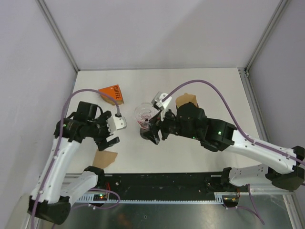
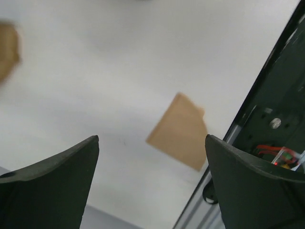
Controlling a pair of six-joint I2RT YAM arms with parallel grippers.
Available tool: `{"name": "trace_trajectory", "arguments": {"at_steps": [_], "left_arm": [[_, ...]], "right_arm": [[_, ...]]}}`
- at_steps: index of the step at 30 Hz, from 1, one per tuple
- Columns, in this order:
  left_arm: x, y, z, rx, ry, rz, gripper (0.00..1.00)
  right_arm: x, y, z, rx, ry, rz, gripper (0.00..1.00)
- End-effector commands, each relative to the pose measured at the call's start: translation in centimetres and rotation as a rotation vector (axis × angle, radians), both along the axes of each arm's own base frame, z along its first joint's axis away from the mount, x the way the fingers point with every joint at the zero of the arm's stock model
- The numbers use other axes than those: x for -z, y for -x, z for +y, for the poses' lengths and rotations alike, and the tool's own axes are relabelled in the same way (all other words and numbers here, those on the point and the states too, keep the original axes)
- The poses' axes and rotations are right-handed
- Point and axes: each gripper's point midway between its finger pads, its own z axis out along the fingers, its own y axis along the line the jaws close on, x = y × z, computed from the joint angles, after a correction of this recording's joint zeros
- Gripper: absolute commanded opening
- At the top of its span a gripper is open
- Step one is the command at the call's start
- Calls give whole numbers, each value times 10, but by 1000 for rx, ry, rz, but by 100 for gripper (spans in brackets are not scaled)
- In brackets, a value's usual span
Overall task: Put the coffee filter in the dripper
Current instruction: Place the coffee filter in the coffee dripper.
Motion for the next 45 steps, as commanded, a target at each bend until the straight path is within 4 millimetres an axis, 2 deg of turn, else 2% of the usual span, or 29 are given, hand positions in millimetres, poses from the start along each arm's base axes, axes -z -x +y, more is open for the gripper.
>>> {"name": "trace_trajectory", "arguments": {"at_steps": [1, 4, 7, 10, 13, 19, 21, 23, 24, 27, 30, 32, 35, 37, 42, 43, 44, 45], "left_arm": [[70, 5, 57, 16, -251, 110, 98], [120, 4, 73, 28, -334, 152, 99], [155, 1, 71, 82, -333, 150, 100], [172, -5, 66, 127, -324, 129, 100], [186, -2, 63, 168, -318, 163, 100], [214, 2, 74, 195, -377, 161, 99], [227, 1, 78, 192, -404, 142, 93], [239, 8, 80, 199, -411, 166, 81], [243, 10, 78, 194, -401, 181, 71], [248, 12, 75, 204, -387, 211, 45], [252, 14, 73, 222, -383, 251, 12], [253, 15, 70, 231, -373, 266, 3], [249, 12, 59, 198, -312, 275, 1], [238, 1, 49, 140, -252, 268, 0], [194, -41, 34, -2, -118, 202, 0], [189, -44, 35, -26, -111, 209, 5], [179, -50, 35, -33, -100, 209, 13], [169, -55, 37, -43, -90, 233, 35]], "right_arm": [[-23, -4, -33, 64, -53, -45, 70], [-29, 0, -49, 73, -77, -71, 71], [-33, 6, -64, 71, -109, -92, 72], [-33, 9, -71, 68, -116, -92, 72], [-29, 10, -73, 73, -108, -81, 72], [-28, 14, -70, 48, -130, -79, 72], [-29, 14, -69, 47, -137, -85, 72], [-30, 14, -69, 48, -142, -88, 71], [-31, 14, -69, 49, -144, -89, 71], [-32, 12, -71, 62, -149, -86, 71], [-32, 11, -73, 78, -150, -80, 71], [-32, 11, -74, 82, -151, -76, 71], [-32, 10, -76, 89, -149, -77, 71], [-32, 10, -76, 91, -148, -78, 71], [-32, 10, -75, 87, -149, -80, 71], [-31, 10, -75, 86, -146, -78, 71], [-30, 11, -75, 85, -144, -77, 71], [-29, 11, -75, 83, -141, -73, 71]]}}
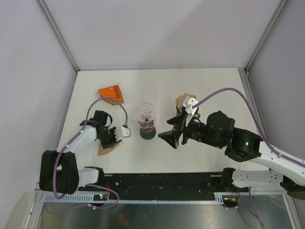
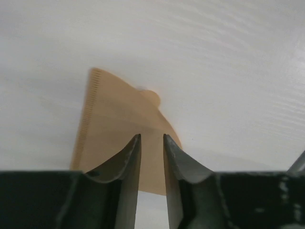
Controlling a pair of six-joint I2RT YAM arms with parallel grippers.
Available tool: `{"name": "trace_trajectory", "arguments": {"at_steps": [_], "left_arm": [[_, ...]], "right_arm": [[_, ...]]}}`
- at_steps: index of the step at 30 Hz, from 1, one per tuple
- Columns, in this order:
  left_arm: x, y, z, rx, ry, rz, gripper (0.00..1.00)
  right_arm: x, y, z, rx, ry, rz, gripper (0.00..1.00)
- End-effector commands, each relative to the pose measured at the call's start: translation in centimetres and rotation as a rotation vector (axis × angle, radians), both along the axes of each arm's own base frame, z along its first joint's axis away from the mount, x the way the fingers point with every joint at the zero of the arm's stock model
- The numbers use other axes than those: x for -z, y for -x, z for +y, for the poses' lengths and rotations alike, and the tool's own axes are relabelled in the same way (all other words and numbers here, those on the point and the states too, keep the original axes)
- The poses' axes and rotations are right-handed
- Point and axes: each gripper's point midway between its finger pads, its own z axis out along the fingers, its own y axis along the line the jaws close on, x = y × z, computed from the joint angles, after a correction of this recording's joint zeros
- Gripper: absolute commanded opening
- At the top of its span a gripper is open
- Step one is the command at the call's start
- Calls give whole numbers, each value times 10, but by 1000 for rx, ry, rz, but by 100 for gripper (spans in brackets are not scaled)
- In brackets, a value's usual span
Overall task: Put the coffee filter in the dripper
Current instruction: Place the coffee filter in the coffee dripper.
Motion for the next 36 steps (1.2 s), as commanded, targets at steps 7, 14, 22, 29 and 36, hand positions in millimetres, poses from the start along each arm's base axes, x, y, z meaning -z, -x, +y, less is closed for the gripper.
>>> {"name": "trace_trajectory", "arguments": {"at_steps": [7, 14, 22, 29, 36], "left_arm": [[-49, -24, 1, -20, 119, 79, 99], [-23, -28, 11, 54, 38, -5, 100], [37, -7, 7, 50, -77, 47, 99], [68, 16, 23, 4, -139, 213, 5], [34, -9, -1, -115, 7, 198, 0]], "right_arm": [[-11, 3, -2, 0, -37, -6, 71], [-12, 5, 0, -14, -45, -6, 71], [-9, 6, 0, -11, -46, 1, 71], [-14, 5, -4, 0, -62, -14, 71], [-17, 5, -5, 7, -74, -7, 71]]}}
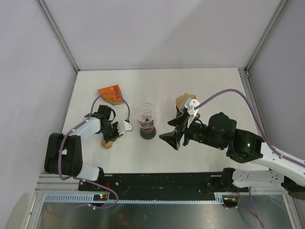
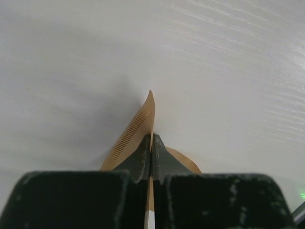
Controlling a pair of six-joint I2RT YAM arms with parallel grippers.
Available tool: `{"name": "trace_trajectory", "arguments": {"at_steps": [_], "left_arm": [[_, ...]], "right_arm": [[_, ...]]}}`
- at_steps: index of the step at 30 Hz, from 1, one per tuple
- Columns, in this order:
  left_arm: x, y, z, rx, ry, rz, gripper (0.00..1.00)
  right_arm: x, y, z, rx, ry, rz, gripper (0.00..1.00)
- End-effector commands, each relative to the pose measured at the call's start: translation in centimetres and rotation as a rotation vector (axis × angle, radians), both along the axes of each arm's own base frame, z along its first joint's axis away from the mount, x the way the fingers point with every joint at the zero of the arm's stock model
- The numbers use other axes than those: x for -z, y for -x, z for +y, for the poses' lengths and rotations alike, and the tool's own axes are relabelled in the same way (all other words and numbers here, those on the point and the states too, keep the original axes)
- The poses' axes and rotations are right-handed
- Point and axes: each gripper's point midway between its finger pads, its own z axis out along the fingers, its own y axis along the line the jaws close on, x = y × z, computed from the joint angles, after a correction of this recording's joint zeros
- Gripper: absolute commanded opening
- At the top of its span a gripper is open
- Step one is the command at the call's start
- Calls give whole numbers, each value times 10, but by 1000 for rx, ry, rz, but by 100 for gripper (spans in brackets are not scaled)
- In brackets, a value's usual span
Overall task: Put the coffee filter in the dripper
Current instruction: Place the coffee filter in the coffee dripper.
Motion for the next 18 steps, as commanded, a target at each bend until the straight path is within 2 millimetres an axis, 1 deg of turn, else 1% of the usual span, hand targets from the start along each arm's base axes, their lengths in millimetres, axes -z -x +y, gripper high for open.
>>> {"name": "trace_trajectory", "arguments": {"at_steps": [1, 2, 3, 4, 5, 6, 7, 8, 9, 10, 11, 13, 14, 15, 16, 18], "left_arm": [[3, 9, -6, -89, 68, 97, 0], [-18, 4, -10, -113, 111, 85, 0], [-43, -7, -17, -128, 168, 54, 0], [-68, -9, -21, -145, 215, 34, 0], [-101, -18, -27, -153, 269, -21, 0], [-125, -16, -31, -156, 308, -39, 0], [-159, -18, -38, -143, 360, -93, 0], [-184, -12, -44, -133, 400, -115, 0], [-216, -6, -52, -113, 456, -151, 0], [-240, 2, -59, -94, 499, -173, 0], [-271, 9, -68, -64, 555, -213, 0], [-316, 32, -87, -9, 640, -246, 0], [-334, 46, -99, 42, 676, -259, 0], [-347, 62, -109, 85, 709, -259, 0], [-359, 82, -122, 153, 750, -244, 0], [-378, 116, -138, 254, 832, -204, 0]], "right_arm": [[-19, 1, -2, 14, -72, -9, 70], [-20, 1, -2, 13, -78, -7, 70], [-22, 2, -3, 14, -83, -7, 70], [-23, 3, -3, 9, -90, -8, 70], [-25, 4, -3, 5, -97, -10, 70], [-27, 5, -3, -1, -102, -13, 70], [-29, 6, -2, -6, -108, -21, 70], [-31, 7, -1, -13, -114, -28, 70], [-33, 9, 1, -22, -118, -40, 70], [-35, 10, 3, -35, -120, -52, 70], [-37, 11, 6, -47, -125, -68, 71], [-42, 13, 15, -81, -130, -100, 72], [-48, 16, 20, -110, -143, -119, 73], [-53, 17, 26, -132, -145, -144, 74], [-58, 19, 31, -157, -157, -167, 75], [-65, 21, 42, -202, -169, -216, 81]]}}
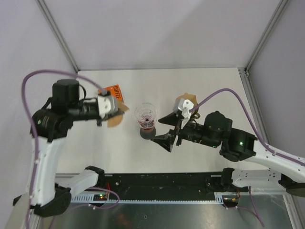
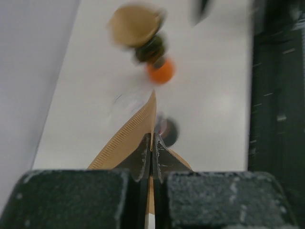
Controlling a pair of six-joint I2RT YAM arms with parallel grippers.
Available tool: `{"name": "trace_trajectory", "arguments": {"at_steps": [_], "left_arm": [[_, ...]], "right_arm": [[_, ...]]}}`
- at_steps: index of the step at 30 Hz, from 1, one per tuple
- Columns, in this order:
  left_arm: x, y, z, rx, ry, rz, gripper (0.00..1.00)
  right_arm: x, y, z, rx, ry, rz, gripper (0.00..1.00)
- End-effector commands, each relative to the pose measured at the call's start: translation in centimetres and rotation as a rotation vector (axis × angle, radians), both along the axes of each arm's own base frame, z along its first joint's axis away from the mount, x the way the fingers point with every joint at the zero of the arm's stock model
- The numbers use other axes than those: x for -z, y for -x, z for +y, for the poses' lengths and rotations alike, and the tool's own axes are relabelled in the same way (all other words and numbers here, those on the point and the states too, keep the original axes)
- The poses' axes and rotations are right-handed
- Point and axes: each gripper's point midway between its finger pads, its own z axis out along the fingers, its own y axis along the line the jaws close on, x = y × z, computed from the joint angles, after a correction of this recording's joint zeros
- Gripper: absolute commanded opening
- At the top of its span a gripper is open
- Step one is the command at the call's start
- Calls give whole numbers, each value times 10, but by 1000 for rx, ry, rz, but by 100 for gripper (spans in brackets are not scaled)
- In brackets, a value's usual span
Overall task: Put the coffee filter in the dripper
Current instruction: Place the coffee filter in the coffee dripper.
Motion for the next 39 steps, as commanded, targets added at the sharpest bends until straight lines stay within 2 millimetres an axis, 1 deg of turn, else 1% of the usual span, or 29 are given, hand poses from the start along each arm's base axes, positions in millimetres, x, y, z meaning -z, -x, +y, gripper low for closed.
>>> {"name": "trace_trajectory", "arguments": {"at_steps": [1, 2, 4, 7, 9, 13, 16, 17, 21, 24, 27, 28, 30, 31, 32, 33, 34, 36, 37, 39], "left_arm": [[-19, 104, -36, 272, 153, 244, 0], [-24, 111, -37, 293, 166, 239, 0], [-29, 118, -36, 311, 177, 224, 0], [-34, 132, -37, 359, 203, 219, 0], [-36, 138, -37, 381, 215, 217, 0], [-37, 144, -37, 404, 220, 210, 0], [-37, 146, -37, 415, 222, 204, 0], [-37, 146, -37, 415, 220, 201, 0], [-35, 147, -37, 418, 217, 202, 0], [-34, 147, -36, 419, 214, 198, 0], [-34, 148, -37, 421, 214, 195, 0], [-35, 147, -37, 421, 214, 194, 0], [-37, 148, -36, 422, 216, 187, 0], [-38, 148, -36, 422, 218, 183, 0], [-39, 148, -36, 419, 219, 181, 4], [-40, 148, -36, 413, 218, 180, 12], [-40, 147, -35, 402, 216, 175, 29], [-40, 145, -33, 387, 210, 156, 56], [-40, 145, -32, 379, 207, 143, 63], [-40, 145, -29, 360, 205, 122, 70]], "right_arm": [[-45, 10, 25, -125, -110, -154, 83], [-50, 13, 30, -163, -125, -171, 86], [-58, 18, 37, -220, -152, -196, 88], [-66, 23, 43, -277, -181, -226, 85], [-67, 27, 50, -315, -180, -235, 82], [-80, 36, 60, -382, -223, -261, 72], [-85, 40, 65, -415, -243, -270, 57], [-86, 42, 68, -433, -245, -270, 55], [-87, 47, 77, -478, -241, -253, 53], [-84, 46, 83, -486, -223, -237, 38], [-81, 48, 89, -511, -206, -221, 31], [-81, 48, 91, -516, -200, -217, 26], [-77, 47, 94, -514, -178, -199, 8], [-75, 46, 93, -506, -165, -186, 4], [-72, 44, 93, -496, -153, -175, 2], [-72, 42, 90, -474, -148, -166, 1], [-70, 38, 88, -450, -141, -158, 1], [-68, 30, 80, -384, -141, -126, 0], [-69, 25, 75, -345, -143, -111, 0], [-66, 17, 67, -279, -134, -87, 0]]}}
